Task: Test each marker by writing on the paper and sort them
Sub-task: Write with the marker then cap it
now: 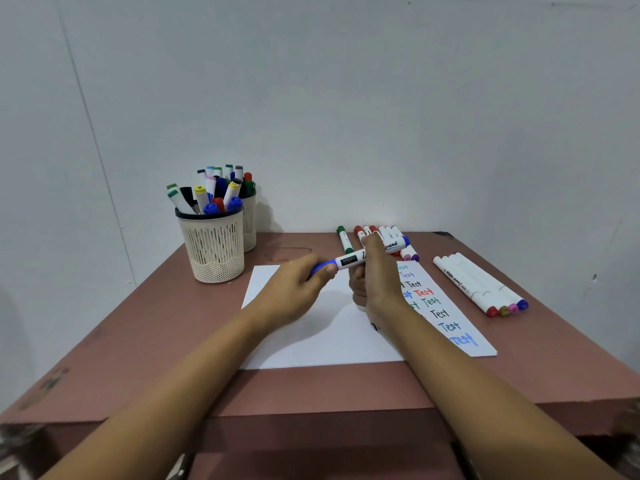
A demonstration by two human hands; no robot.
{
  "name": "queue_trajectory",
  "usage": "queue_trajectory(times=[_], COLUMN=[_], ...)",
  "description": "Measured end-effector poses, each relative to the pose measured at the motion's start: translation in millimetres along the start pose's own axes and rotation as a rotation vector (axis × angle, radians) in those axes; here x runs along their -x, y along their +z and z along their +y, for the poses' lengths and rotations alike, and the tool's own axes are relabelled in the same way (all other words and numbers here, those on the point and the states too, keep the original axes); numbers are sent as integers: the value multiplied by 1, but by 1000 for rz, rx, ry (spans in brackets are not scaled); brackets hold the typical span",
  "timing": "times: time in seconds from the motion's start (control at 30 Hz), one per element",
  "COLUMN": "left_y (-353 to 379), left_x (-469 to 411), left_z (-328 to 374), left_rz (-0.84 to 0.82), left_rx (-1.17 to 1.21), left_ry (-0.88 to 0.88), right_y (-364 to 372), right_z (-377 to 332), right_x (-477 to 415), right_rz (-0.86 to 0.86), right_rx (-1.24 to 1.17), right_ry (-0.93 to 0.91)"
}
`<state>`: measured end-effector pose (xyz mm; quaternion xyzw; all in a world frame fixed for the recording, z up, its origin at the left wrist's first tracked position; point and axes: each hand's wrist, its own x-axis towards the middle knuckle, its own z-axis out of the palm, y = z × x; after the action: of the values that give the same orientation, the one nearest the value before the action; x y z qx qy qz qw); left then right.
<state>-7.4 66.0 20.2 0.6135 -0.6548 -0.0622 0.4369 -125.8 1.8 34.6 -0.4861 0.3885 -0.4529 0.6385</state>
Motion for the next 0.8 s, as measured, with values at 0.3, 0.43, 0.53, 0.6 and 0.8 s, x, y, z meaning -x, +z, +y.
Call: queue_trajectory(times=[0.3, 0.43, 0.53, 0.6, 0.8], left_y=[-9, -13, -13, -13, -9], left_x=[2, 3, 3, 3, 2], left_z=[10, 10, 10, 10, 10], left_rz=[-233, -289, -333, -343, -226], left_rx=[758, 917, 1013, 1024, 897], left_ry=[-313, -434, -498, -504, -425], right_y=[6, 8, 7, 6, 0], right_z=[3, 2, 2, 3, -2], right_x=[4, 7, 9, 9, 0], right_rz=[16, -26, -60, -87, -122], right_rx=[-126, -101, -96, -93, -4], right_ry=[-165, -314, -398, -410, -299])
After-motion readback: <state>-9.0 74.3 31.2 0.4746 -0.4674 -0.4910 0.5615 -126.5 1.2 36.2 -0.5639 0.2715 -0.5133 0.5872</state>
